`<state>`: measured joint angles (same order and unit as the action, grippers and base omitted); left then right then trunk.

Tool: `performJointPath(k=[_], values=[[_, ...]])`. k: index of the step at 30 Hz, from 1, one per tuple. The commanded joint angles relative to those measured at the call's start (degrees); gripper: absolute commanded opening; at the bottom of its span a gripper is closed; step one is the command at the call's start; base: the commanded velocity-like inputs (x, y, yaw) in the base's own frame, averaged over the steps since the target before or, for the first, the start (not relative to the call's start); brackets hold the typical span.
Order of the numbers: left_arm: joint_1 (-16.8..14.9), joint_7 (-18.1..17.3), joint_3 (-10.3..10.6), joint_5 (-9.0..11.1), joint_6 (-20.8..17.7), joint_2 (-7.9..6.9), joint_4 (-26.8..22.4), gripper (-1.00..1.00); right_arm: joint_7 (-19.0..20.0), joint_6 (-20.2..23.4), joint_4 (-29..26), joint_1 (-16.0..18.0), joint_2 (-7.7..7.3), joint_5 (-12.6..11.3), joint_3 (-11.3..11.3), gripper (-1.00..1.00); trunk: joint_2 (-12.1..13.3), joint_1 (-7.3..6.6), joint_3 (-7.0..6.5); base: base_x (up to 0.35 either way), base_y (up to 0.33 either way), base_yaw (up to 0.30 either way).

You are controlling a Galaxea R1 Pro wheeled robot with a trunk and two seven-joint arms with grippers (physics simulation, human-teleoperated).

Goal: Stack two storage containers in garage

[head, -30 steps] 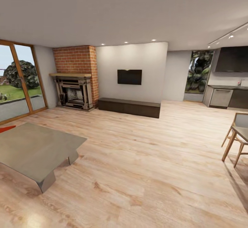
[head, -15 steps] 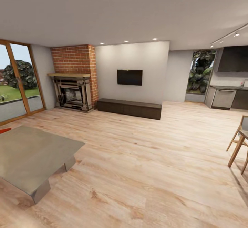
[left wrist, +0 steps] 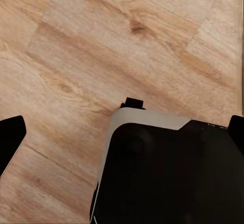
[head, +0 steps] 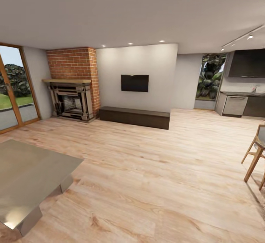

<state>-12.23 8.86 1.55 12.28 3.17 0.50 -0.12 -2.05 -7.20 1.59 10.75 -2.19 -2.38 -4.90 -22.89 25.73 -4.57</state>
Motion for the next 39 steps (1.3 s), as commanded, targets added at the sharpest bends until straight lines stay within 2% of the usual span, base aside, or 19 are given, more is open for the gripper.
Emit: performJointPath(k=[1, 15, 39], values=[[0.0, 0.1, 0.2, 0.4, 0.2, 0.0, 0.0, 1.0, -0.1, -0.3, 0.2, 0.1, 0.01, -0.2, -0.5, 1.0, 0.0, 0.05, -0.02, 0.323, 0.0, -0.22], [0.0, 0.1, 0.1, 0.5, 0.4, -0.15, 0.1, 1.0, -0.2, -0.3, 0.2, 0.1, -0.18, -0.1, -0.4, 1.0, 0.0, 0.05, -0.11, 0.323, 0.0, -0.236], [-0.1, 0.1, 0.2, 0.5, 0.4, -0.17, 0.1, 1.0, -0.7, -0.4, 0.2, 0.1, -0.03, 0.8, -0.9, 1.0, 0.0, 0.05, -0.11, 0.323, 0.0, -0.01]])
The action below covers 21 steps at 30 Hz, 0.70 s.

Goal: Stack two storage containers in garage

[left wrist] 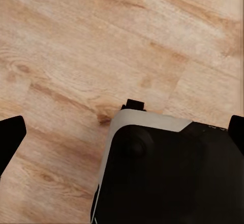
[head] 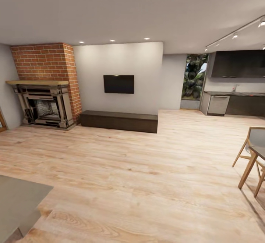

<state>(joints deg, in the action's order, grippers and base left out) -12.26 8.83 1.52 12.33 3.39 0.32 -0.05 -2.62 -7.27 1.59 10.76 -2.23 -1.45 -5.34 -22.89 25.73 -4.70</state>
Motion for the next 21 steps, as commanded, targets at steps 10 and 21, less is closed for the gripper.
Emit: performJointPath(k=[10, 21], values=[[0.0, 0.1, 0.1, 0.4, 0.2, -0.05, 0.1, 1.0, 0.0, -0.4, 0.2, 0.1, 0.15, -0.1, -0.5, 1.0, 0.0, 0.05, 0.14, 0.323, 0.0, 0.054], [0.0, 0.1, 0.2, 0.4, 0.2, -0.05, 0.1, 1.0, -0.1, -0.3, 0.2, 0.1, 0.12, -0.1, -0.5, 1.0, 0.0, 0.05, 0.33, 0.323, 0.0, 0.078]])
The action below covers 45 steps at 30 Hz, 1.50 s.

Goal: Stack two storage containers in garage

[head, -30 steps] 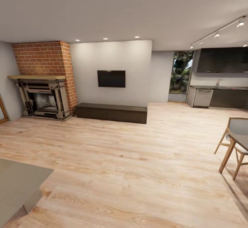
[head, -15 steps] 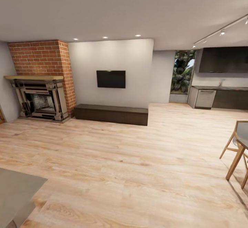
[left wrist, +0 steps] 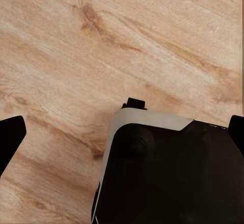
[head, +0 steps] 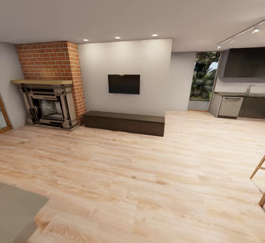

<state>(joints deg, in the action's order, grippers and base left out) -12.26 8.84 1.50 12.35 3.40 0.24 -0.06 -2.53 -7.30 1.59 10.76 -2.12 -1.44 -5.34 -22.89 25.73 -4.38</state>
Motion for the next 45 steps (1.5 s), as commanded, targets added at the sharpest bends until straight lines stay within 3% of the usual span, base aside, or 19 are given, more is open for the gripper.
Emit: performJointPath(k=[1, 15, 45], values=[[0.0, 0.1, 0.2, 0.4, 0.2, 0.02, 0.1, 1.0, -0.2, -0.3, 0.2, 0.1, 0.02, -0.1, -0.5, 1.0, 0.0, 0.05, 0.02, 0.323, 0.0, 0.117], [0.0, 0.1, 0.2, 0.4, 0.2, 0.02, 0.1, 1.0, -0.2, -0.3, 0.2, 0.1, 0.02, -0.1, -0.5, 1.0, 0.0, 0.05, 0.02, 0.323, 0.0, 0.208], [0.0, 0.1, 0.2, 0.4, 0.1, -0.07, 0.1, 1.0, -0.3, -0.3, 0.2, 0.1, 0.01, -0.1, -0.5, 1.0, 0.0, 0.05, 0.02, 0.323, 0.0, 0.005]])
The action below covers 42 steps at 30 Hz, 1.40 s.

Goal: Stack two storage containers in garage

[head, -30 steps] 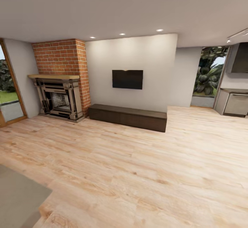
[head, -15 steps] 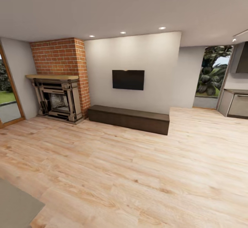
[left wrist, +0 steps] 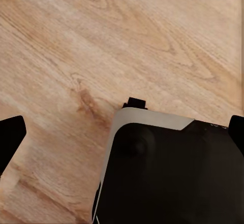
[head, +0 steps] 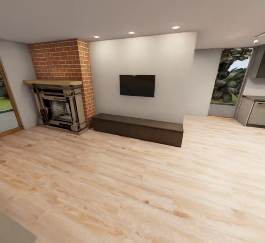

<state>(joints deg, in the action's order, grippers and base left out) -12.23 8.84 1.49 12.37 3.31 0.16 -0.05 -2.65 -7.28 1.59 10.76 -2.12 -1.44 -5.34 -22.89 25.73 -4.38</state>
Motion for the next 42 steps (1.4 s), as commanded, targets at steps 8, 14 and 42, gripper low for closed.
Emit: performJointPath(k=[8, 14, 42], values=[[0.0, 0.1, 0.2, 0.4, 0.2, -0.02, 0.1, 1.0, -0.1, -0.3, 0.2, 0.1, 0.05, -0.1, -0.5, 1.0, 0.0, 0.05, 0.02, 0.323, 0.0, 0.0], [0.0, 0.1, 0.2, 0.5, 0.2, -0.06, 0.1, 1.0, 0.0, -0.3, 0.2, 0.1, 0.09, -0.1, -0.5, 1.0, 0.0, 0.05, 0.02, 0.323, 0.0, 0.0], [0.0, 0.1, 0.2, 0.4, 0.2, -0.06, 0.1, 1.0, 0.1, -0.3, 0.2, 0.1, 0.01, -0.1, -0.5, 1.0, 0.0, 0.05, 0.02, 0.323, 0.0, 0.171]])
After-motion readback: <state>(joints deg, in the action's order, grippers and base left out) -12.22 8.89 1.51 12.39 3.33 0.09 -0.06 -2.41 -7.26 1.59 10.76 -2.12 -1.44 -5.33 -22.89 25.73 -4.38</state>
